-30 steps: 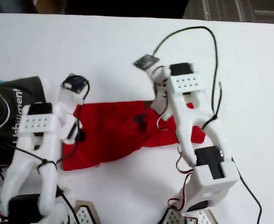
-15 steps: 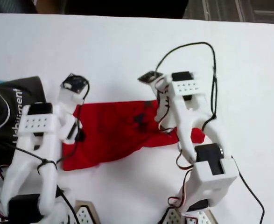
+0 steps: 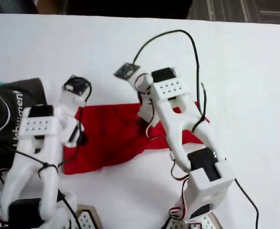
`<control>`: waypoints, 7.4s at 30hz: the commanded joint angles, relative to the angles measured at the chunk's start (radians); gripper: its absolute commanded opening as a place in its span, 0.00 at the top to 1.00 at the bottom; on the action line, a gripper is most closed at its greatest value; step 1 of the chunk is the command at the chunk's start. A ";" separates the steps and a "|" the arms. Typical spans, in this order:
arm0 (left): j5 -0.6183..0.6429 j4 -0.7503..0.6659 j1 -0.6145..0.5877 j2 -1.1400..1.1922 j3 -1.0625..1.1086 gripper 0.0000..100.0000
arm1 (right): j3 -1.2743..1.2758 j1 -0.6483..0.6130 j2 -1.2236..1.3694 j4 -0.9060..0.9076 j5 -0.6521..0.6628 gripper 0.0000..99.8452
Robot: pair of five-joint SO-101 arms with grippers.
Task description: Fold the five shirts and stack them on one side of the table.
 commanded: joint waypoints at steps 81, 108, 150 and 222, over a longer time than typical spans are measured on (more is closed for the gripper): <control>0.097 0.107 -0.080 0.723 -0.427 0.98 | 0.542 0.410 -0.929 0.166 0.163 0.86; 0.000 0.279 0.068 0.299 -0.378 0.98 | 1.163 0.751 -1.095 -0.311 0.267 0.86; 0.135 0.410 0.669 0.700 -1.142 0.98 | 1.444 0.889 -1.089 -0.604 0.259 0.86; -0.014 0.318 -0.285 0.138 -0.552 0.86 | 0.032 -0.002 -0.294 0.062 -0.026 0.85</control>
